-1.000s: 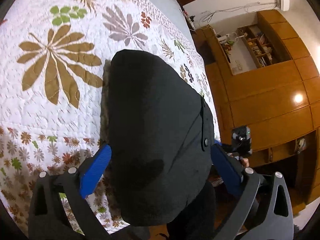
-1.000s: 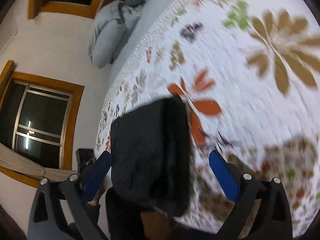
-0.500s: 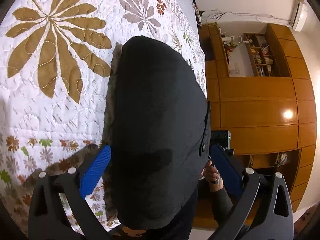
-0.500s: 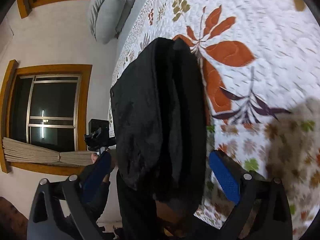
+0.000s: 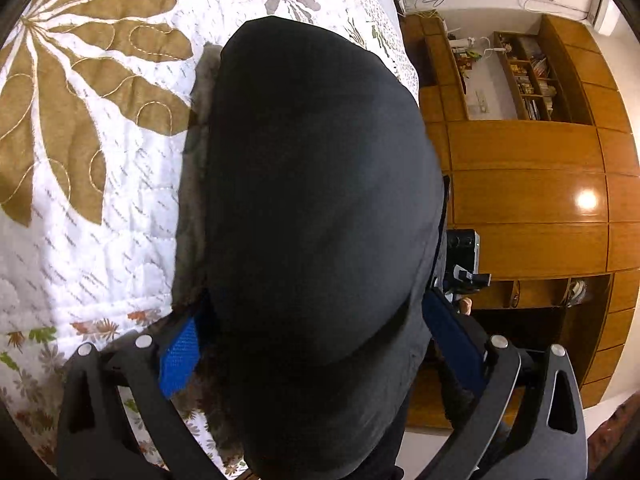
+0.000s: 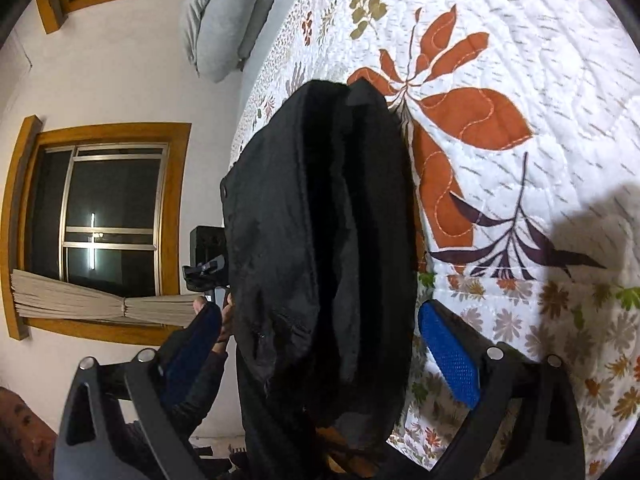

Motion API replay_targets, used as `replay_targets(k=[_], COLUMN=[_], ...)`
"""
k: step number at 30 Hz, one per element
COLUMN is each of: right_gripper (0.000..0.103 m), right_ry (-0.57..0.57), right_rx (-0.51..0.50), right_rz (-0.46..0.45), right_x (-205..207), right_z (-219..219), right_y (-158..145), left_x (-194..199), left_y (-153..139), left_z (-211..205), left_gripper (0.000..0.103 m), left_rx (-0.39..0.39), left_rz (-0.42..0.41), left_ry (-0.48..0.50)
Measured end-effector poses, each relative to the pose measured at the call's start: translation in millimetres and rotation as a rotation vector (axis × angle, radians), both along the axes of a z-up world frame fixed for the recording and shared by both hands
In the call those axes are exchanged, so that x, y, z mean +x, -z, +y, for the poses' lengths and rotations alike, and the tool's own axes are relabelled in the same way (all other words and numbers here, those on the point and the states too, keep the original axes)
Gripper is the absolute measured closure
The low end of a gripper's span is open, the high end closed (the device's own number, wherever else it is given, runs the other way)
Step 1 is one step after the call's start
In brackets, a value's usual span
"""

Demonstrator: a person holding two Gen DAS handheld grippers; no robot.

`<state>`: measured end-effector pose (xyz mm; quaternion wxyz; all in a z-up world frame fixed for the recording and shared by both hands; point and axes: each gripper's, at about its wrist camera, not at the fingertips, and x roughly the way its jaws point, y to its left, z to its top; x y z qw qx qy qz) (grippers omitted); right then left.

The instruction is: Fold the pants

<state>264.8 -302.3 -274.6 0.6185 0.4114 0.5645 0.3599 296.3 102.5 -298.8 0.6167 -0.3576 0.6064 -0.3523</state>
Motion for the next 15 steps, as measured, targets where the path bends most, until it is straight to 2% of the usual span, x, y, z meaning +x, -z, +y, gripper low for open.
replay_targets(k=[4,9,11,12,13,15], right_gripper=[0.003,0.003,0.003,0.003,0.003,0.009], right_ry=[-0.021,-0.046,-0.052,-0.053,-0.055,-0.067], right_rx=[0.011,-0.001,-0.009,-0.012,-0.017,-0.041], right_rz=[-0.002,-0.005,-0.007,-0.009,-0.013,-0.033], right_x=[4,11,12,13,13,12], right_z=[10,26,30,33,35,42], right_y=[1,3,3,2,2,-1], left_x=[-5,-5,-6,-6,-7,-9], left_y=[-8,-4,-4,-3,-2,-2], left_z=[-9,-15,-12,-9,-7,-4], left_gripper=[0.003,0.006,0.016,0.026,0.032,0.036], left_rx=[0.001,0.015,0.018,0.014,0.007,0.008], left_rz=[-0.019,-0.028,-0.029,-0.025,-0.018,-0.019], left_ry=[0.019,-0.002,-0.012,-0.015,-0.023,-0.033])
